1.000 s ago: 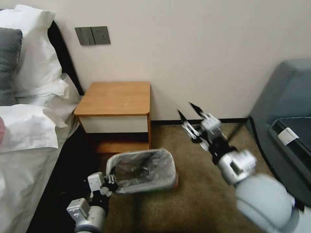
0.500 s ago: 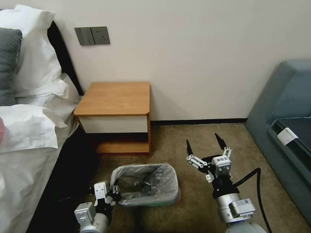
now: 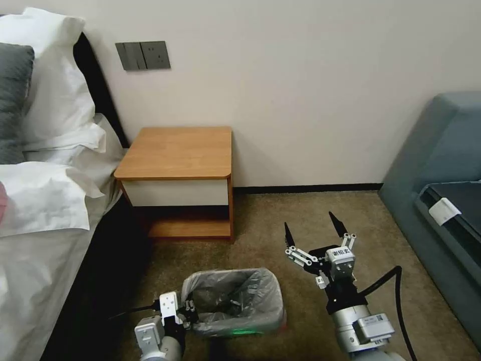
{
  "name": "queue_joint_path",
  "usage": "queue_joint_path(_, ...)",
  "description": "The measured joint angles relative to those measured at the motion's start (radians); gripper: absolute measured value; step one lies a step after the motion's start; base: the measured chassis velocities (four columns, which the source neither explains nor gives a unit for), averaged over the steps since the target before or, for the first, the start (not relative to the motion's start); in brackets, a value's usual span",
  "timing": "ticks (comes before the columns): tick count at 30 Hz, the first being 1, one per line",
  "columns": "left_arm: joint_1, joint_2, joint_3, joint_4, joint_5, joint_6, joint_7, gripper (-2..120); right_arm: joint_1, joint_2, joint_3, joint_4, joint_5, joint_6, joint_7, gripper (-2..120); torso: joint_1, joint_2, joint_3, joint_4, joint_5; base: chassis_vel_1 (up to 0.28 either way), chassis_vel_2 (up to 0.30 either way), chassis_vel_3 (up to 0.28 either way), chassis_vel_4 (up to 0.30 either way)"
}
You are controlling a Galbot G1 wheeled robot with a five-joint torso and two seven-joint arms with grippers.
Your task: Pick up the garbage bag from the table and place it over the trash can.
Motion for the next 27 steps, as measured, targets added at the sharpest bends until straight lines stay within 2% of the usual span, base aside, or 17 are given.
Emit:
queue_joint_path(1,0.0,0.0,0.0,0.0,0.0,0.0,0.0,5,0.0,0.0,0.0,0.0,0.0,0.0,0.0,100,0.0,0.0,0.0,0.0,0.0,0.0,0.0,0.0,0.0)
queue_joint_path(3,-0.006,-0.005,0.0,0.011,0.007,-0.001,0.0,15,0.0,-0.002,0.005,0.001,0.002,0.0,0.0,100,0.0,0.0,0.0,0.0,0.0001,0.0,0.0,0.0,0.0)
queue_joint_path(5,-0.008,-0.006,0.0,0.017,0.011,-0.005,0.0,18,0.0,-0.003,0.009,0.002,0.003,0.002,0.0,100,0.0,0.0,0.0,0.0,0.0,0.0,0.0,0.0,0.0)
queue_joint_path(8,-0.006,-0.01,0.0,0.024,0.021,-0.012,0.003,34,0.001,-0.007,0.02,0.01,0.011,0.003,0.002,100,0.0,0.0,0.0,0.0,0.0,0.0,0.0,0.0,0.0)
queue_joint_path(9,-0.006,-0.01,0.0,0.024,0.021,-0.012,0.003,34,0.001,-0.007,0.02,0.01,0.011,0.003,0.002,100,0.0,0.0,0.0,0.0,0.0,0.0,0.0,0.0,0.0)
queue_joint_path(10,-0.006,-0.012,0.0,0.024,0.025,-0.013,0.003,39,0.002,-0.008,0.021,0.013,0.013,0.003,0.003,100,0.0,0.0,0.0,0.0,0.0,0.0,0.0,0.0,0.0)
queue_joint_path(12,-0.003,-0.015,-0.001,0.018,0.031,-0.015,0.004,48,0.003,-0.009,0.021,0.02,0.017,0.002,0.004,100,0.0,0.0,0.0,0.0,-0.0001,0.0,0.0,0.0,0.0)
queue_joint_path(13,-0.003,-0.015,-0.001,0.018,0.031,-0.015,0.004,48,0.003,-0.009,0.021,0.02,0.017,0.002,0.004,100,0.0,0.0,0.0,0.0,-0.0001,0.0,0.0,0.0,0.0)
queue_joint_path(17,0.003,-0.017,-0.015,-0.003,0.045,-0.035,0.011,67,0.003,-0.011,0.019,0.028,0.021,0.0,0.007,100,0.0,0.0,0.0,-0.0001,-0.0001,0.0,0.0,0.0,0.0)
queue_joint_path(18,0.003,-0.017,-0.015,-0.003,0.045,-0.035,0.011,67,0.003,-0.011,0.019,0.028,0.021,0.0,0.007,100,0.0,0.0,0.0,-0.0001,-0.0001,0.0,0.0,0.0,0.0)
queue_joint_path(21,0.008,-0.015,-0.025,-0.015,0.067,-0.054,0.019,81,0.004,-0.013,0.012,0.028,0.022,-0.001,0.008,100,0.0,0.0,0.0,0.0,-0.0001,0.0,0.0,0.0,0.0)
queue_joint_path(22,0.008,-0.015,-0.025,-0.015,0.067,-0.054,0.019,81,0.004,-0.013,0.012,0.028,0.022,-0.001,0.008,100,0.0,0.0,0.0,0.0,-0.0001,0.0,0.0,0.0,0.0)
queue_joint_path(25,0.013,-0.014,-0.037,-0.026,0.079,-0.056,0.019,95,0.008,-0.014,0.004,0.028,0.025,-0.003,0.009,100,0.0,0.0,0.0,0.0,-0.0001,0.0,0.0,0.0,0.0)
queue_joint_path(27,0.015,-0.014,-0.045,-0.029,0.084,-0.057,0.019,98,0.011,-0.015,0.001,0.028,0.027,-0.005,0.009,100,0.0,0.0,0.0,0.0,-0.0002,0.0,0.0,0.0,0.0)
